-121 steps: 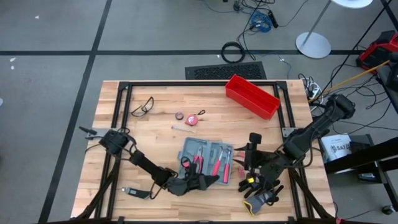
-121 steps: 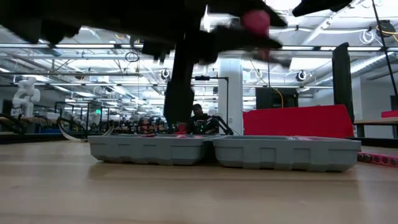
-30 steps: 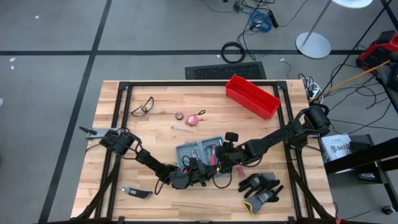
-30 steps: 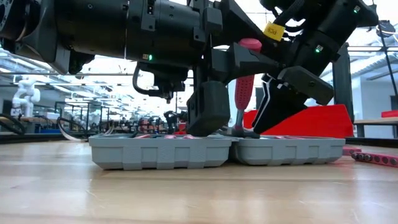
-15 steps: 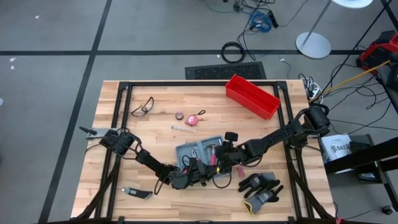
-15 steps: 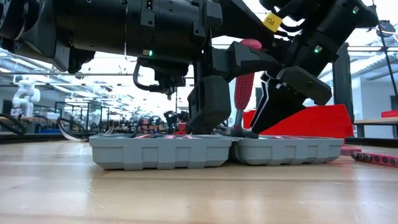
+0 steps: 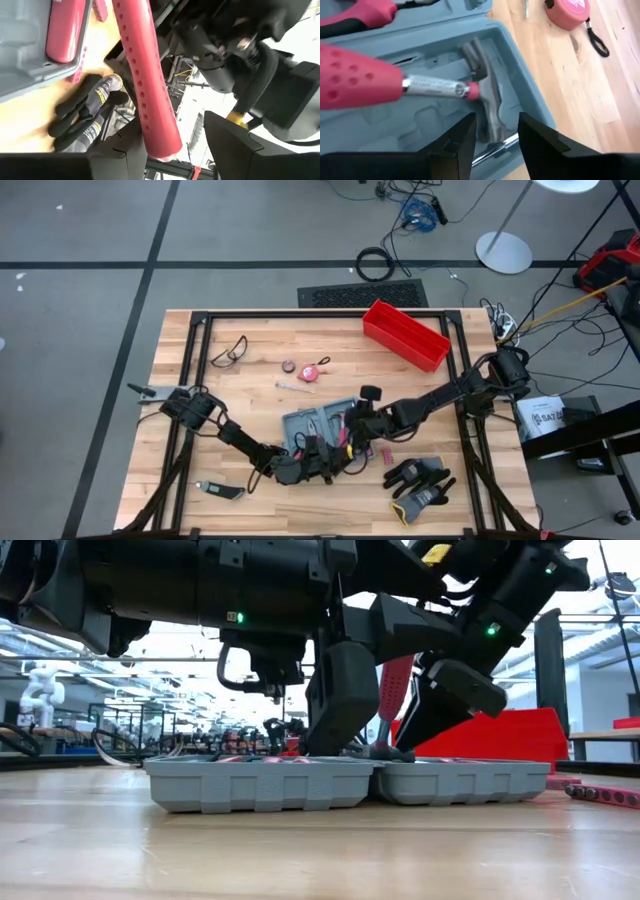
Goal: Prefit tool cases
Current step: Put the hammer into the toolbox
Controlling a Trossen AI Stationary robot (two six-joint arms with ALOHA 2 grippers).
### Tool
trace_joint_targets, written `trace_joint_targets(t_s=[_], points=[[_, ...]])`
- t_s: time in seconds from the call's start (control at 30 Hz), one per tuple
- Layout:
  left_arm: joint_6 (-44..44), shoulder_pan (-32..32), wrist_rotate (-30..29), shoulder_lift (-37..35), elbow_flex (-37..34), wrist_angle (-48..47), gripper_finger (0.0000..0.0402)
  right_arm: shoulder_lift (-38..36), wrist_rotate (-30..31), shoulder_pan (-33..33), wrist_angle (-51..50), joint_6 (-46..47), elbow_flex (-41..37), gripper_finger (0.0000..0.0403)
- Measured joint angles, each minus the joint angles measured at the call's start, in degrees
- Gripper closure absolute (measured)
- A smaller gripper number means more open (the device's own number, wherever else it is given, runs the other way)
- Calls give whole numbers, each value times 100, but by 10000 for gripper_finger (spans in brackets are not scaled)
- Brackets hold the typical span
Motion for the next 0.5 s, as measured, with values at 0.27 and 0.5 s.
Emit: trace_joint_targets(t_s=[0.27, 0.5], points=[[175, -9, 46, -2, 0, 99, 212, 0, -20, -123, 179, -158, 0, 266], [474, -15, 85, -4, 4, 334, 212, 0, -21, -182, 187, -226, 0, 266]])
